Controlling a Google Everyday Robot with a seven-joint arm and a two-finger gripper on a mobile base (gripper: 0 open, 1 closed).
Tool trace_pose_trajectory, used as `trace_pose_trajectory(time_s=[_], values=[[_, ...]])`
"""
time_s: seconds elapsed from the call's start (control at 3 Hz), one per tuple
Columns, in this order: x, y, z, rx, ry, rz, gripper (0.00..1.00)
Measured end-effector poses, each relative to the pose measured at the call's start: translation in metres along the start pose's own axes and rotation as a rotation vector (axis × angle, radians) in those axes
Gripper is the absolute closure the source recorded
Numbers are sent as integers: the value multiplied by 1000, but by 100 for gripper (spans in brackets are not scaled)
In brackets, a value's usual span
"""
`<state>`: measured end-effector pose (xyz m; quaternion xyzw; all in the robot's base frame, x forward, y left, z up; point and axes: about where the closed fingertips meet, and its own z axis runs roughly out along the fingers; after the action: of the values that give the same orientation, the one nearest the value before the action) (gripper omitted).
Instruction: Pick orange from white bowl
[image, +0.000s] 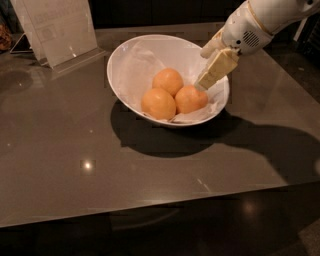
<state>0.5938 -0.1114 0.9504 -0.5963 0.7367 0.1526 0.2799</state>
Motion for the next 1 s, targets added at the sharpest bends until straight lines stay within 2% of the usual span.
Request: trace_pose_trajectory(time_s=[0.67,1.0], values=[[-1,-12,33,-58,-36,35,24],[8,-11,47,-85,-35,72,24]])
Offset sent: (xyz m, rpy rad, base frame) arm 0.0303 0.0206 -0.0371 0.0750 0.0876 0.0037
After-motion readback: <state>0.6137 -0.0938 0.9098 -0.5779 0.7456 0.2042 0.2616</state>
